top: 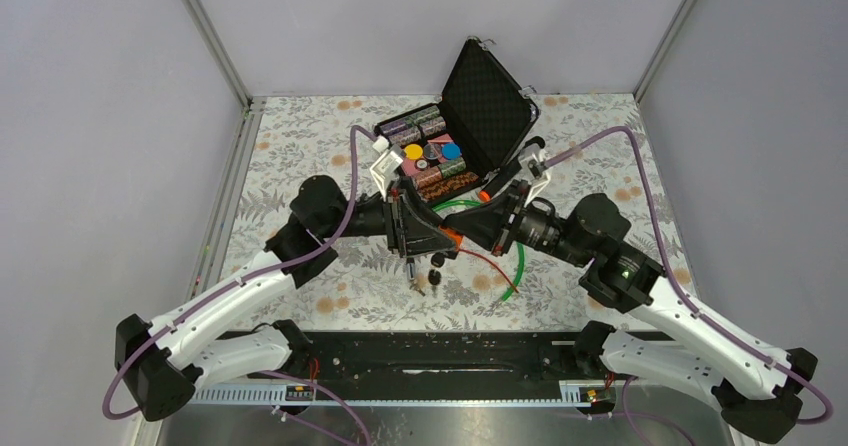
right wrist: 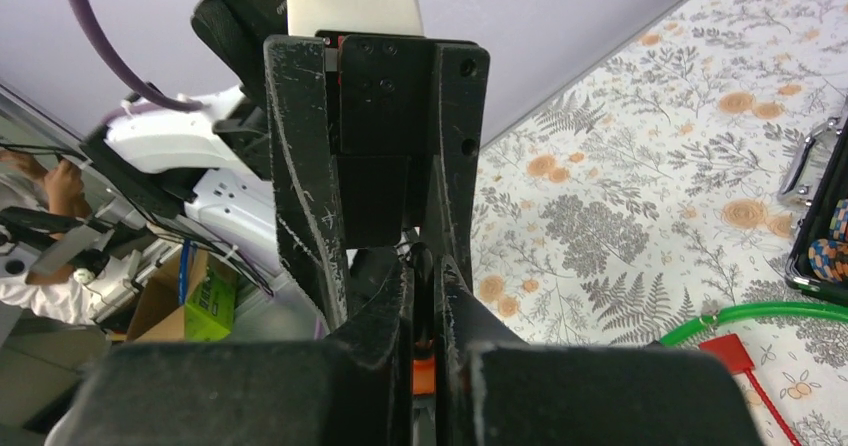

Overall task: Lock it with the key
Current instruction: Lock the lock.

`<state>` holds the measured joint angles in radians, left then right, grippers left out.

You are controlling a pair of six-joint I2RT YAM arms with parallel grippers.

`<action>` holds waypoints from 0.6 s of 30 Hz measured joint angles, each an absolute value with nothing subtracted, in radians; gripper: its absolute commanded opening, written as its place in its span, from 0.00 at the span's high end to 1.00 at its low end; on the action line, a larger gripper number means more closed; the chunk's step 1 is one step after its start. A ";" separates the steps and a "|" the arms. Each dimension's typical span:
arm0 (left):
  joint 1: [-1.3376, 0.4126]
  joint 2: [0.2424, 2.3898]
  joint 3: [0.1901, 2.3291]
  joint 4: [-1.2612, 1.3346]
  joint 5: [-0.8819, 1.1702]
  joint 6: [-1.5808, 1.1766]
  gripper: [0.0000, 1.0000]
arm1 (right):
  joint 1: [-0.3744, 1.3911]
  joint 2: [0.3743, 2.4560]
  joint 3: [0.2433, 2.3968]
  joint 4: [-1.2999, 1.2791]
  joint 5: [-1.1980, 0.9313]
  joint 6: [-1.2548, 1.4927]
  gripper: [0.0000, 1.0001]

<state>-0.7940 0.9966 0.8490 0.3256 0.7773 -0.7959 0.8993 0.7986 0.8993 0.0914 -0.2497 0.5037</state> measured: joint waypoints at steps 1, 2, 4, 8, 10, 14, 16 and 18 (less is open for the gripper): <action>-0.794 1.001 0.854 0.307 0.781 -0.791 0.58 | 0.899 0.802 0.900 0.090 -0.255 0.500 1.00; -0.794 1.008 0.858 0.289 0.786 -0.788 0.61 | 0.899 0.812 0.900 0.087 -0.260 0.492 1.00; -0.794 1.020 0.859 0.267 0.794 -0.783 0.74 | 0.899 0.827 0.903 0.072 -0.279 0.478 1.00; -0.792 1.037 0.859 0.262 0.823 -0.783 1.00 | 0.899 0.847 0.920 0.041 -0.310 0.473 1.00; -0.792 1.037 0.859 0.273 0.839 -0.783 1.00 | 0.899 0.847 0.929 0.034 -0.317 0.476 0.80; -0.792 1.035 0.859 0.281 0.848 -0.786 1.00 | 0.896 0.844 0.934 0.035 -0.291 0.483 0.17; -0.799 1.034 0.859 0.276 0.837 -0.783 1.00 | 0.889 0.842 0.933 0.052 -0.253 0.499 0.06; -0.795 1.029 0.859 0.266 0.812 -0.783 1.00 | 0.891 0.830 0.916 0.084 -0.245 0.518 0.04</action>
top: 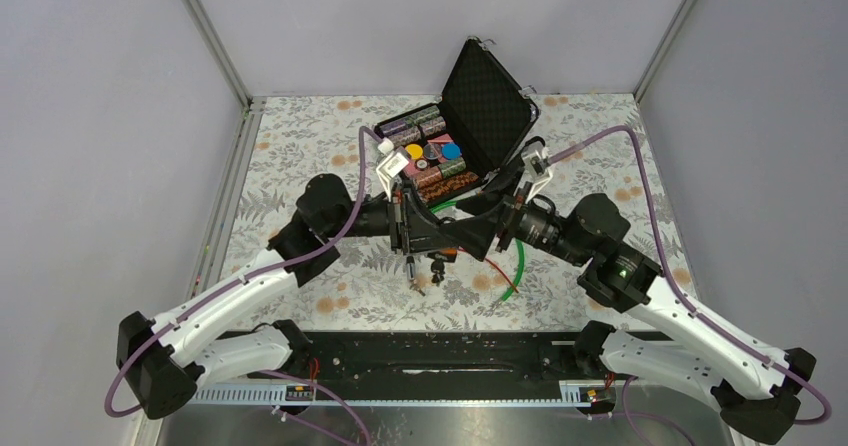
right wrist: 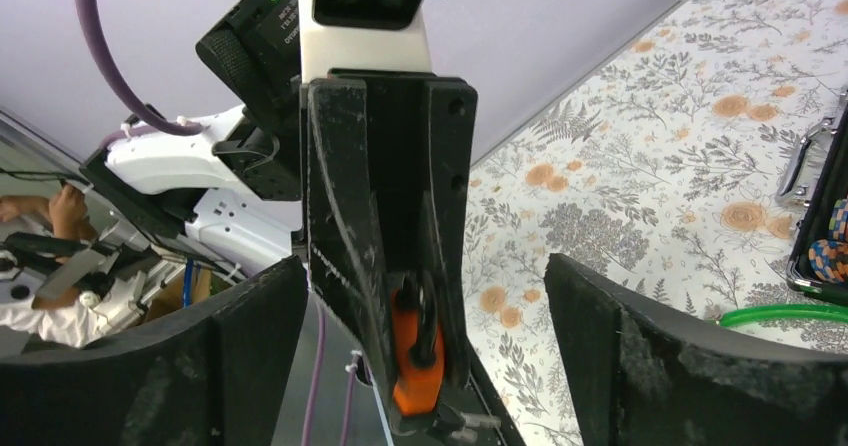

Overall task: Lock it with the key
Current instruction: Lock the lock.

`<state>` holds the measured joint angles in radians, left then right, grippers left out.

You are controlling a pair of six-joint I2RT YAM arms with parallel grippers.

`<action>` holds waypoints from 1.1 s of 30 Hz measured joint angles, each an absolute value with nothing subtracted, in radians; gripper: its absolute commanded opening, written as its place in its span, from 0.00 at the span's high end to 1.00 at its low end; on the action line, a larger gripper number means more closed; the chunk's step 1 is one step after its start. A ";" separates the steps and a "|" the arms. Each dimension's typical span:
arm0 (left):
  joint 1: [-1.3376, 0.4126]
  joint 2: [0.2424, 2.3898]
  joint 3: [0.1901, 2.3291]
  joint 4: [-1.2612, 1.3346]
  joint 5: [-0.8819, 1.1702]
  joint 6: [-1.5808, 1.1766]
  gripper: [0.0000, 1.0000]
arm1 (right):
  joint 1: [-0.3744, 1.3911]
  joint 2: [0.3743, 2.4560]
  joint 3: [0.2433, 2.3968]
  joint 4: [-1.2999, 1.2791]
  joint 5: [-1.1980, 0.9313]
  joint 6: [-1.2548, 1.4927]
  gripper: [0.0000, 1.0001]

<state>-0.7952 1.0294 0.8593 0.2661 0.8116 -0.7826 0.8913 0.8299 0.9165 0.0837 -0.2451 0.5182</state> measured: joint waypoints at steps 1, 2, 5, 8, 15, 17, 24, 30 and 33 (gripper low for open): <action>-0.791 1.023 0.859 0.257 0.788 -0.783 1.00 | 0.891 0.817 0.895 0.115 -0.239 0.527 0.04; -0.786 1.014 0.859 0.252 0.765 -0.783 1.00 | 0.891 0.804 0.875 0.136 -0.235 0.537 0.04; -0.778 0.981 0.859 0.247 0.697 -0.782 1.00 | 0.891 0.787 0.829 0.195 -0.237 0.558 0.05; -0.778 0.946 0.862 0.246 0.647 -0.778 1.00 | 0.891 0.797 0.801 0.249 -0.264 0.568 0.06; -0.778 0.888 0.869 0.245 0.522 -0.768 1.00 | 0.891 0.841 0.773 0.344 -0.365 0.584 0.35; -0.778 0.877 0.869 0.260 0.490 -0.769 1.00 | 0.891 0.862 0.773 0.358 -0.388 0.584 0.41; -0.777 0.858 0.863 0.327 0.422 -0.773 1.00 | 0.891 0.976 0.780 0.422 -0.459 0.615 0.51; -0.777 0.858 0.850 0.340 0.390 -0.776 1.00 | 0.891 0.995 0.782 0.484 -0.468 0.638 0.42; -0.777 0.858 0.850 0.342 0.384 -0.776 1.00 | 0.891 0.995 0.782 0.519 -0.466 0.643 0.60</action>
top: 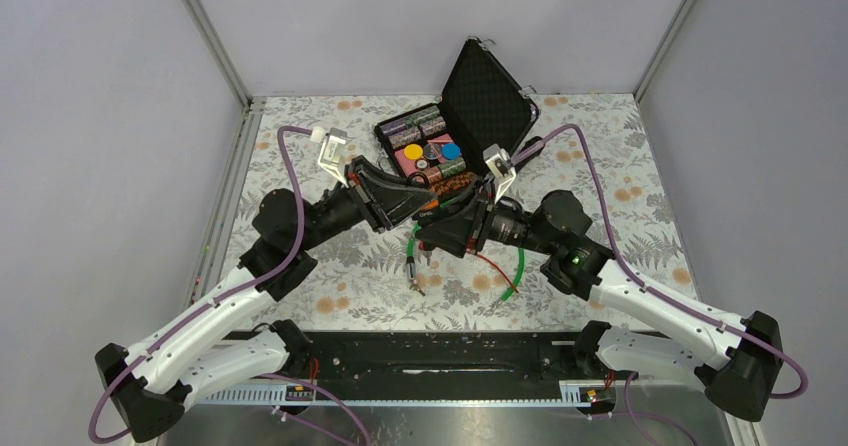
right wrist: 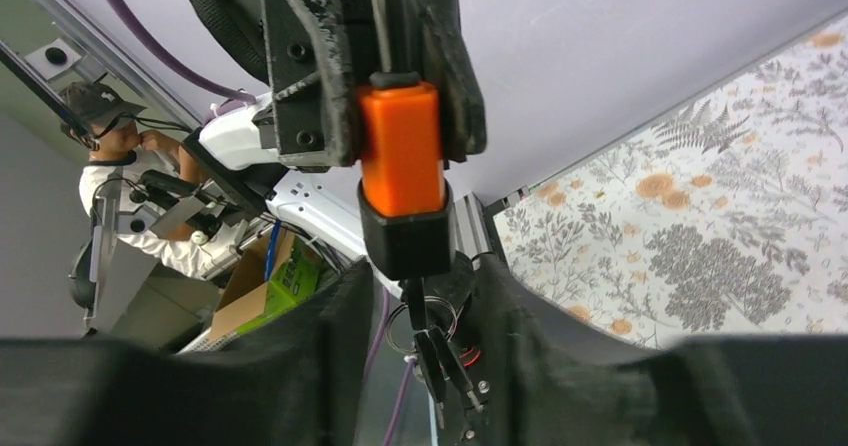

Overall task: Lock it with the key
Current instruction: Lock the lock.

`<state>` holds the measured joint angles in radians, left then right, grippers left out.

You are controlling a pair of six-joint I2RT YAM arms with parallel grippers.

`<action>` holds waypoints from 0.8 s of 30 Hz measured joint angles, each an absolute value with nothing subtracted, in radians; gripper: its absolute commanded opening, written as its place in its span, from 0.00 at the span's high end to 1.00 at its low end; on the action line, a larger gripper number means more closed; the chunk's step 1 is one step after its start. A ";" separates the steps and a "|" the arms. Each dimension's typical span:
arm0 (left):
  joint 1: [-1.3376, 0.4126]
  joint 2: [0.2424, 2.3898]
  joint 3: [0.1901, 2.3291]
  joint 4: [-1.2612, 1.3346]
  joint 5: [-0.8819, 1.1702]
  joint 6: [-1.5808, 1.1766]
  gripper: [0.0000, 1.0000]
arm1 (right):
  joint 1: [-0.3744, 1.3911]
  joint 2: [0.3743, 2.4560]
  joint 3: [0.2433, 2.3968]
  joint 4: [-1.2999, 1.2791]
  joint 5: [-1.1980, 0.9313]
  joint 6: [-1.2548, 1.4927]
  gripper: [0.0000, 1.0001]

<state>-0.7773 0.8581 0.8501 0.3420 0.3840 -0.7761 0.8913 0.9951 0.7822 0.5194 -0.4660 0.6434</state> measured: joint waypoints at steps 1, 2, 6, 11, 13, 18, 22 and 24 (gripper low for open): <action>-0.777 0.858 0.850 0.344 0.382 -0.776 1.00 | 0.891 0.995 0.782 0.529 -0.466 0.646 0.76; -0.777 0.858 0.850 0.347 0.380 -0.776 1.00 | 0.891 0.995 0.782 0.538 -0.466 0.648 0.93; -0.777 0.859 0.850 0.349 0.377 -0.779 1.00 | 0.891 0.996 0.783 0.562 -0.472 0.664 1.00; -0.754 0.859 0.850 0.337 0.396 -0.780 1.00 | 0.891 0.997 0.792 0.527 -0.475 0.649 1.00; -0.723 0.859 0.852 0.310 0.437 -0.785 1.00 | 0.891 0.998 0.803 0.480 -0.478 0.630 1.00; -0.621 0.860 0.857 0.247 0.619 -0.826 1.00 | 0.891 0.997 0.844 0.333 -0.509 0.575 1.00; -0.557 0.863 0.857 0.267 0.729 -0.896 1.00 | 0.891 0.997 0.884 0.247 -0.548 0.546 1.00; -0.506 0.859 0.857 0.320 0.719 -0.911 1.00 | 0.891 0.993 0.886 0.189 -0.596 0.543 1.00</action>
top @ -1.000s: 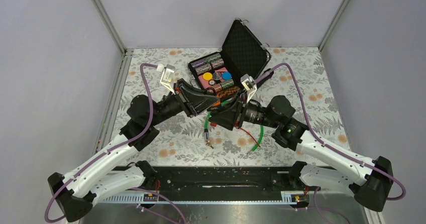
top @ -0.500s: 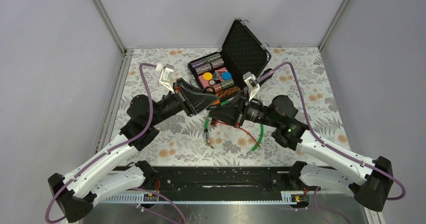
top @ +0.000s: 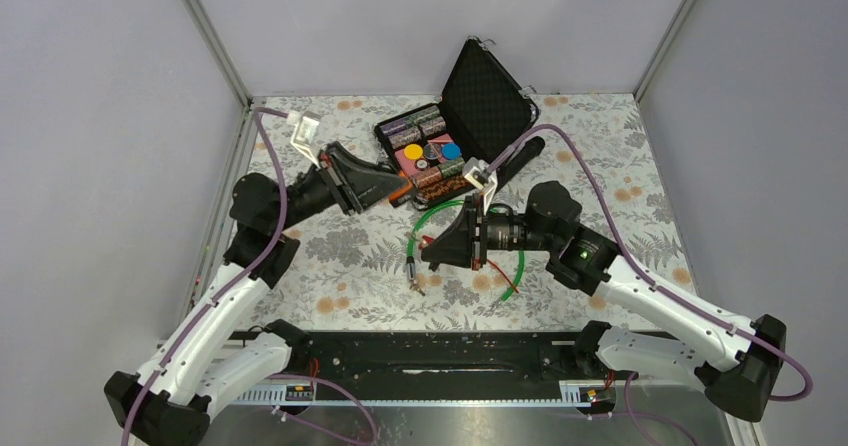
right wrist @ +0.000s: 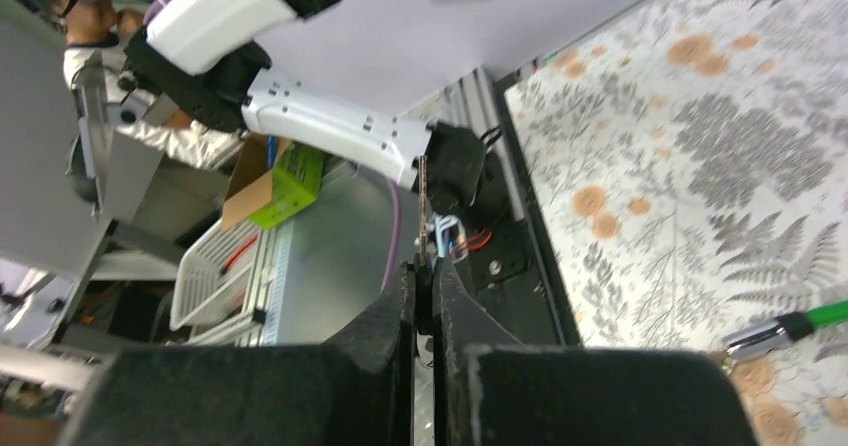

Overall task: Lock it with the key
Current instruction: Lock the lock, then place the lock at the center of the board, then place the key at the center of the board.

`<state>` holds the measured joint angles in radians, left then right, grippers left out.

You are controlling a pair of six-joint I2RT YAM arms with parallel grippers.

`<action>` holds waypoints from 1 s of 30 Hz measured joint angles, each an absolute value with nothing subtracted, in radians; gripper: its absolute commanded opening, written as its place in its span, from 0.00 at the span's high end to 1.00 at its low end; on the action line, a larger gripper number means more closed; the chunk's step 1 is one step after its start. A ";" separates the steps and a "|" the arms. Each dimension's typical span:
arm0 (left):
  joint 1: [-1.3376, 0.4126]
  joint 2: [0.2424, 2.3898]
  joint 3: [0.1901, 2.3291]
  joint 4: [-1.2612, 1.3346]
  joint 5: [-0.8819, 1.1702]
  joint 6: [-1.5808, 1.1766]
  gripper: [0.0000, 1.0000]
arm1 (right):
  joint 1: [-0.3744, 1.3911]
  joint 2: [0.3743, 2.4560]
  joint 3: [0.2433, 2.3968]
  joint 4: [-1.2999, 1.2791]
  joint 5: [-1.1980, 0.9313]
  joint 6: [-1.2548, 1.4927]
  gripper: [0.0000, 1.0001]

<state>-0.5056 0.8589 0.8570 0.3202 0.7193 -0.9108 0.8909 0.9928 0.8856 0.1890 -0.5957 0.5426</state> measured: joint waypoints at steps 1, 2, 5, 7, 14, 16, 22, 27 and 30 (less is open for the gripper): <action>-0.480 0.857 0.857 0.341 0.712 -0.915 1.00 | 0.891 0.994 0.886 0.168 -0.622 0.542 1.00; -0.459 0.857 0.857 0.360 0.702 -0.918 1.00 | 0.891 0.996 0.886 0.149 -0.645 0.542 1.00; -0.435 0.857 0.858 0.367 0.698 -0.915 1.00 | 0.891 1.006 0.886 0.113 -0.685 0.543 1.00; -0.428 0.853 0.859 0.330 0.688 -0.892 1.00 | 0.891 1.007 0.886 0.097 -0.694 0.542 1.00; -0.416 0.859 0.926 0.013 0.412 -0.738 1.00 | 0.891 1.124 0.940 0.054 -0.556 0.519 1.00; -0.410 0.887 0.937 -0.056 0.280 -0.709 1.00 | 0.891 1.214 0.978 0.056 -0.481 0.512 1.00; -0.325 1.121 0.933 -0.189 -0.065 -0.673 1.00 | 0.891 1.540 1.124 0.110 -0.252 0.499 1.00; -0.207 1.315 0.884 -0.203 -0.107 -0.660 1.00 | 0.891 1.821 1.309 0.167 -0.139 0.489 1.00; -0.147 1.417 0.887 -0.210 -0.081 -0.642 1.00 | 0.890 1.977 1.446 0.170 -0.113 0.481 1.00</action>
<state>-0.1474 1.4166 0.8867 -0.2100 -0.0814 -0.6422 0.8898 1.9770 1.4456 0.1703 -0.1131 0.4812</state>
